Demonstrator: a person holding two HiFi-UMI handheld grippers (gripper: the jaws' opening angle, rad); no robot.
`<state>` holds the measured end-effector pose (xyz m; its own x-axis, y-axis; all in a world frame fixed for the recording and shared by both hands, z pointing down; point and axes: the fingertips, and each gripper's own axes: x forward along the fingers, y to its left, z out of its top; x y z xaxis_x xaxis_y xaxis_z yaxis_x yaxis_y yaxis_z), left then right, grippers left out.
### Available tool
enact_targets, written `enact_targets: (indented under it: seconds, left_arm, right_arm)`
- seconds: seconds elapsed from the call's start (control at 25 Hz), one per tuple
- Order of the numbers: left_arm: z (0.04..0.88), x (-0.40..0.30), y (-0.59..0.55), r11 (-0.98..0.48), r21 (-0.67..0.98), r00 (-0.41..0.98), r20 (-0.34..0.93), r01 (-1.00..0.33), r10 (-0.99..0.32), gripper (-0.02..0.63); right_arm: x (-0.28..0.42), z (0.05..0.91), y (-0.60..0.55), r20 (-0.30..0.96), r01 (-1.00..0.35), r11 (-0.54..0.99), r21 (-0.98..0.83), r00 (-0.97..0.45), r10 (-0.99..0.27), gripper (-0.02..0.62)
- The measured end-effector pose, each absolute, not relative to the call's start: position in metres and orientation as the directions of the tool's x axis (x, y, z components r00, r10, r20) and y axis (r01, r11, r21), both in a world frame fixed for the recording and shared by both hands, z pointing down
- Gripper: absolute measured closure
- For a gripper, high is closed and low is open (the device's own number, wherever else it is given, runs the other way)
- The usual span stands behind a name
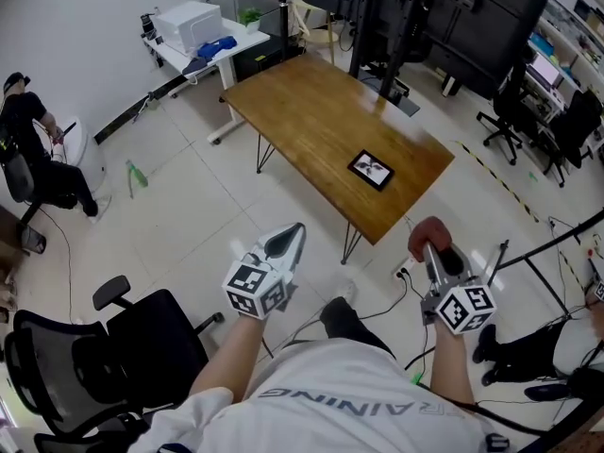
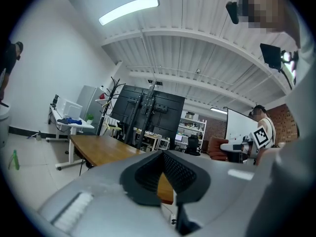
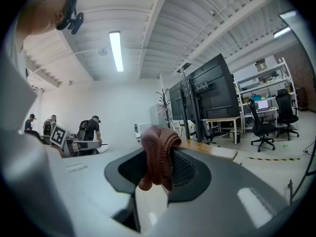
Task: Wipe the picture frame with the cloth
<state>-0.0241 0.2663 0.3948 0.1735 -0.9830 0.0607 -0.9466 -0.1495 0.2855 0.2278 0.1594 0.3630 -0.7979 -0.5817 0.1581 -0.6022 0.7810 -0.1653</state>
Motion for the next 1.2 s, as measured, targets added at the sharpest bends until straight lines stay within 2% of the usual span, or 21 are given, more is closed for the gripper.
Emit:
enact_targets:
  seconds: [0.48,0.8,1.0,1.2]
  left_arm:
    - [0.411,-0.056,0.120,-0.145,0.254,0.187,0.151,-0.956,-0.971,0.603]
    - [0.392,-0.069,0.021,-0.166,0.231,0.210,0.183,-0.959,-0.960,0.603]
    - [0.391,-0.082,-0.024,-0.234,0.216,0.275,0.182,-0.948,-0.944,0.603]
    - [0.400,-0.085,-0.084,-0.357,0.216,0.396,0.179,-0.909,-0.901,0.603]
  right_arm:
    - [0.186,0.395,0.012,0.146,-0.586,0.766,-0.265,-0.810,-0.568,0.474]
    - [0.162,0.375,-0.089,0.107,-0.570,0.760,-0.312,-0.816,-0.568,0.474]
    - [0.164,0.389,-0.107,0.111,-0.627,0.702,-0.338,-0.767,-0.632,0.474]
    - [0.180,0.396,-0.125,0.124,-0.728,0.595,-0.341,-0.662,-0.739,0.474]
